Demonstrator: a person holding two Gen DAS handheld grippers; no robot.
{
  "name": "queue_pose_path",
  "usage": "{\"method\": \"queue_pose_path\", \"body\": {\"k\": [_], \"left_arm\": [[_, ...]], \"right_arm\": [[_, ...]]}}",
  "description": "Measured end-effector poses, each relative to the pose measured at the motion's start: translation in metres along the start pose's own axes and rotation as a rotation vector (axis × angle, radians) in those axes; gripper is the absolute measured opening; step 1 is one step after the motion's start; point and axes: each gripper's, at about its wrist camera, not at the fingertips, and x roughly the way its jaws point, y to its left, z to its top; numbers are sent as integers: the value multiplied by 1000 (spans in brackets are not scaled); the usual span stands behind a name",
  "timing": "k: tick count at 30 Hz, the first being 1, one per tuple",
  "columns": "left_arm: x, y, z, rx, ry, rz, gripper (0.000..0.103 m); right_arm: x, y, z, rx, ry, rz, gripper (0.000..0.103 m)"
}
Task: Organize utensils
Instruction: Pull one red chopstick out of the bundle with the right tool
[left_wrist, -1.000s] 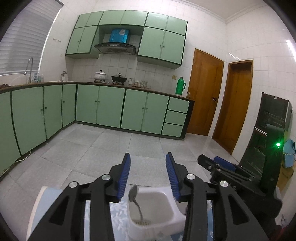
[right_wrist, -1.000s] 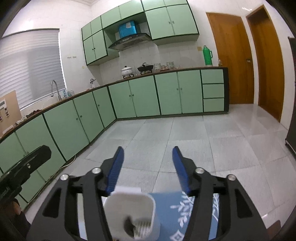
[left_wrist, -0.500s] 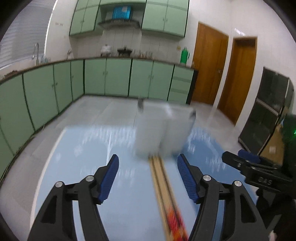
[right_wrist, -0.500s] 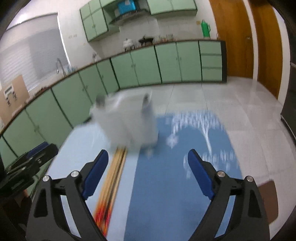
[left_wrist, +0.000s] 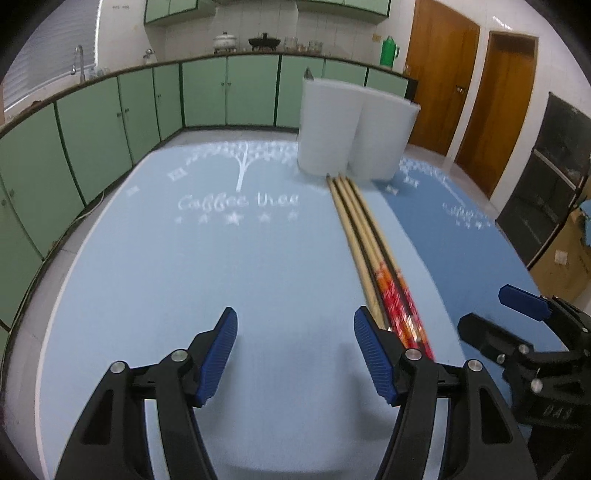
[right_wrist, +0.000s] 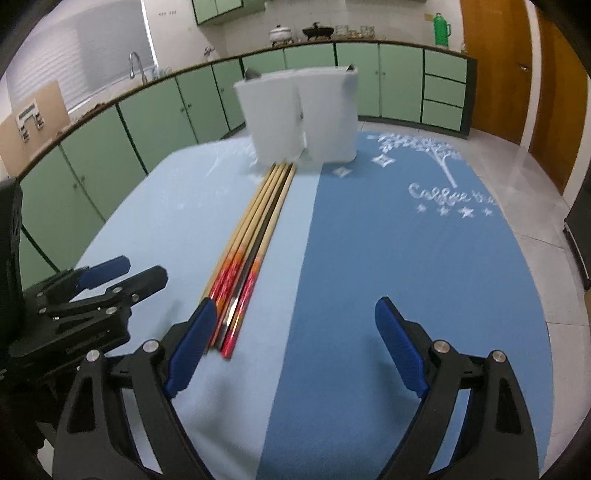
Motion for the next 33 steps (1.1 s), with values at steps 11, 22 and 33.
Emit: {"method": "queue_pose_path", "body": {"k": [11, 22, 33], "left_arm": [[4, 1, -13, 5, 34, -1, 65], [-3, 3, -20, 8, 33, 4, 66], [-7, -2, -25, 33, 45, -5, 69]], "right_arm": [[17, 11, -16, -84, 63, -82, 82], [0, -18, -17, 3, 33, -56, 70], [14, 0, -13, -28, 51, 2, 8]]}}
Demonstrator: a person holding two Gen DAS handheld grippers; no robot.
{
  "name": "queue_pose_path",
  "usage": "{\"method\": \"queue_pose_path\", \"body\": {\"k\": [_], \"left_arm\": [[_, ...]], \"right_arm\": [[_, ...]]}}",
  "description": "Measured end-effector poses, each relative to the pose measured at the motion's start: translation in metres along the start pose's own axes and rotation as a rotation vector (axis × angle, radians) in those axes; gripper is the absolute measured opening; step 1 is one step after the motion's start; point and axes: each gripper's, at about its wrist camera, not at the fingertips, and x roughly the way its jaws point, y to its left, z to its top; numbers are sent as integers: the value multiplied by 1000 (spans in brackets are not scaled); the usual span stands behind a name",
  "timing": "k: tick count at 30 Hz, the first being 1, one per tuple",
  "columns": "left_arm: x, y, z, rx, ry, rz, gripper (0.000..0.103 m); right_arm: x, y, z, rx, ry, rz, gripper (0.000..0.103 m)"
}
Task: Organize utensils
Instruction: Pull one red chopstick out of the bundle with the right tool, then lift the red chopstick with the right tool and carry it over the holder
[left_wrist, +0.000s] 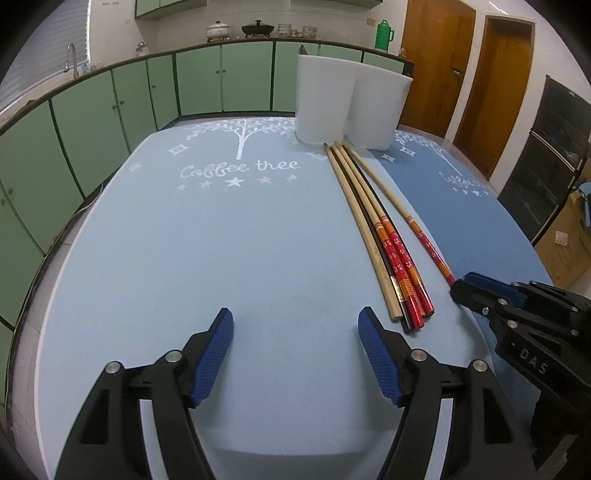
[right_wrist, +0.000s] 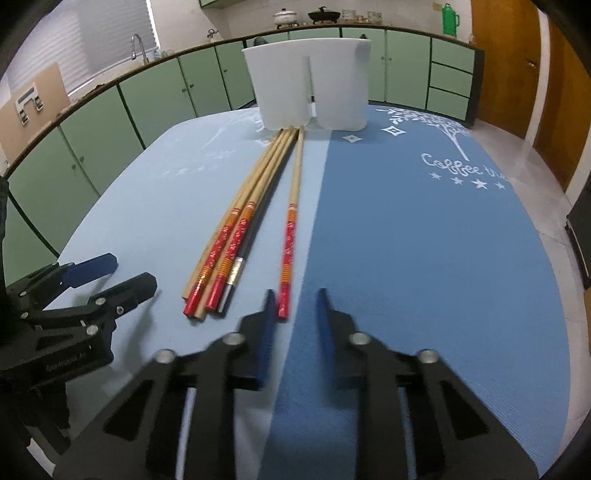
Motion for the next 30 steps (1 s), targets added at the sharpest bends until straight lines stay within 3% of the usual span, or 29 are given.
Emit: {"method": "queue_pose_path", "body": {"k": [8, 13, 19, 27, 30], "left_arm": [[-4, -20, -5, 39, 17, -61, 69], [3, -32, -3, 64, 21, -14, 69], [6, -33, 0, 59, 23, -12, 73], [3, -6, -2, -1, 20, 68, 73], [-2, -3, -2, -26, 8, 31, 72]], "right_arm": [[-4, -14, -1, 31, -6, -22, 5], [-8, -25, -3, 52, -12, -20, 5], [-8, -26, -5, 49, -15, -21, 5], [-8, -27, -6, 46, -18, -21, 6], [-9, -27, -6, 45, -20, -20, 6]]}}
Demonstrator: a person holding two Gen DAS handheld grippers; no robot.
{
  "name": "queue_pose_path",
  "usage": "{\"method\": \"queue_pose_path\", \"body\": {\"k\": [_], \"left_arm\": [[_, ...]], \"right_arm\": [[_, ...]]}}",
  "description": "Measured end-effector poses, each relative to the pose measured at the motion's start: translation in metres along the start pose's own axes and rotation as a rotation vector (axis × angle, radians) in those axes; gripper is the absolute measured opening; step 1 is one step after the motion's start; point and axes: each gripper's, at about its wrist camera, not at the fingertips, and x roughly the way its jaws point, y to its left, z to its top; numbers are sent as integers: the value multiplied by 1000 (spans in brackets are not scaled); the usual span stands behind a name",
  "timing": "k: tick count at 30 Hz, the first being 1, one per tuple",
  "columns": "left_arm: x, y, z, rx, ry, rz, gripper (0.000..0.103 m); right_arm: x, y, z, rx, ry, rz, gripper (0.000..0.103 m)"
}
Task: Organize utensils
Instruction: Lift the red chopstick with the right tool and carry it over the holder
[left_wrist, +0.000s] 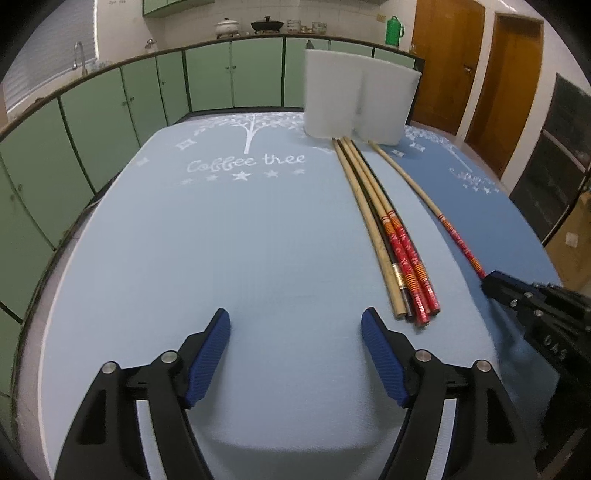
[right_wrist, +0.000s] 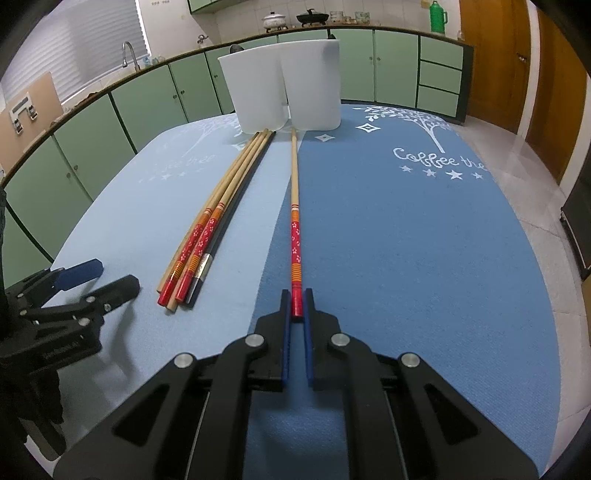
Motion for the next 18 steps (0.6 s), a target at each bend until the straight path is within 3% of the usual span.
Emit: {"method": "queue_pose_path", "body": {"k": [3, 10, 18], "left_arm": [[0, -8, 1, 12, 0, -39, 72], [8, -28, 6, 60, 10, -34, 72], [9, -17, 6, 30, 12, 17, 74]], "right_arm": [[0, -2, 0, 8, 0, 6, 6], [-1, -1, -1, 7, 0, 6, 6], [-1, -2, -2, 11, -1, 12, 6]]}}
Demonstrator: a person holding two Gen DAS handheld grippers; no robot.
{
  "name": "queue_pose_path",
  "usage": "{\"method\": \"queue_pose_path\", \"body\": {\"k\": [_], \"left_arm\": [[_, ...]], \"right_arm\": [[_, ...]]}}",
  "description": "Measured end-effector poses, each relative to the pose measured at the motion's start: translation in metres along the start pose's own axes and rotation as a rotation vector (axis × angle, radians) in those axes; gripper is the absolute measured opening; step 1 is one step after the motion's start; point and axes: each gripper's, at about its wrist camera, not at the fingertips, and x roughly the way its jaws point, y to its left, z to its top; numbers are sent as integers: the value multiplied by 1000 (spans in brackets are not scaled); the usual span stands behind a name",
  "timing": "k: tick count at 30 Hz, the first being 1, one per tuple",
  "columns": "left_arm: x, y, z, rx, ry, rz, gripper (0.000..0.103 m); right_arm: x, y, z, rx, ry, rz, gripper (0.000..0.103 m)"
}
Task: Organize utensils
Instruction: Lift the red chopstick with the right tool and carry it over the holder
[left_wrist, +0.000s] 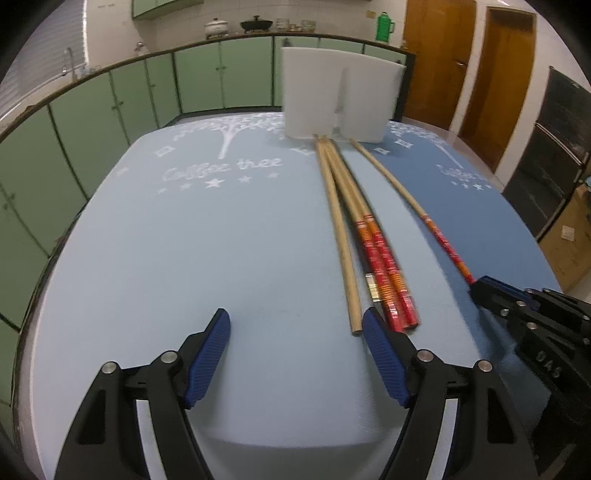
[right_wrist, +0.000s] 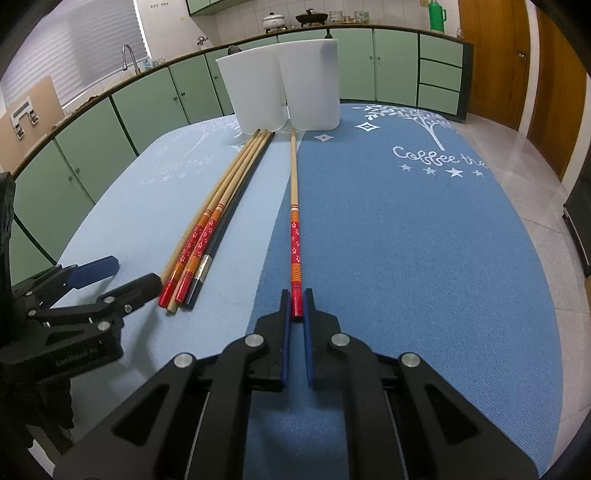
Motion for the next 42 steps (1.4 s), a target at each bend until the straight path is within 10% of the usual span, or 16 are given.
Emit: {"method": "queue_pose_path", "body": {"k": [12, 19, 42], "left_arm": [[3, -4, 2, -2, -8, 1, 69], [1, -14, 2, 16, -25, -7, 8], [-114, -5, 60, 33, -250, -45, 6]], "right_arm": [[0, -1, 0, 1, 4, 10, 7], [1, 0, 0, -7, 1, -1, 6], [-91, -1, 63, -30, -205, 25, 5]]}}
